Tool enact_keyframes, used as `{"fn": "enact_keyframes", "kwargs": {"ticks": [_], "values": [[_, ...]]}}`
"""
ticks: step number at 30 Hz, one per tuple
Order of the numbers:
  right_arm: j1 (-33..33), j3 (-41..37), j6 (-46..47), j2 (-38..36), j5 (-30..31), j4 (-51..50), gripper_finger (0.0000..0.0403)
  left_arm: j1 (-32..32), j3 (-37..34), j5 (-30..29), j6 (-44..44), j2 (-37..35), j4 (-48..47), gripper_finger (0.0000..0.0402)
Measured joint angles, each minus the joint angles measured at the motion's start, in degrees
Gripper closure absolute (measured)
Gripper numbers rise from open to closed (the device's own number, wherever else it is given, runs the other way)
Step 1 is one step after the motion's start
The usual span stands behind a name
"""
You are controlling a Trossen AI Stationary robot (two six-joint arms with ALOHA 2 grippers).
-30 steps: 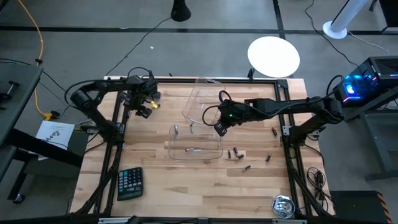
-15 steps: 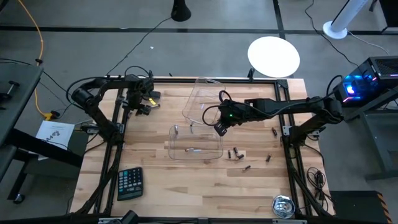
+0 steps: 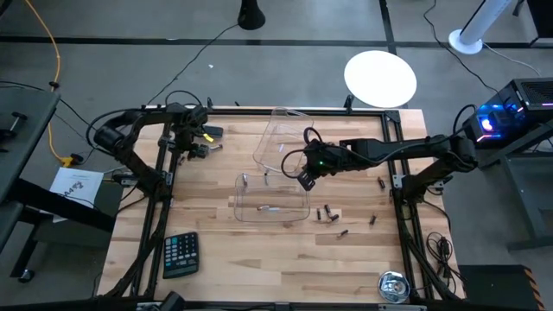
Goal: Sort batteries
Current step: Put the silver battery into the bottom transparent bin
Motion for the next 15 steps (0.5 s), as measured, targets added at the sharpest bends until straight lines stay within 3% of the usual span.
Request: {"fn": "enact_keyframes", "kwargs": {"ticks": [3, 8, 13, 15], "values": [[0.00, 0.00, 0.02, 0.00, 0.18, 0.00, 0.0403, -0.93, -1.20, 0.40, 0.00, -0.29, 1.12, 0.0275], [0.00, 0.00, 0.02, 0.00, 0.18, 0.00, 0.0403, -2.44, -1.55, 1.76, 1.34, -0.36, 1.29, 0.0378], [0.00, 0.00, 0.02, 0.00, 0.18, 0.00, 0.0403, -4.33, 0.21, 1.76, 1.45, -1.30, 0.80, 0.0376], [0.00, 0.00, 0.04, 0.00, 0.17, -0.02, 0.0403, -5.35, 1.22, 4.81, 2.26, -2.06, 1.32, 0.0383]]}}
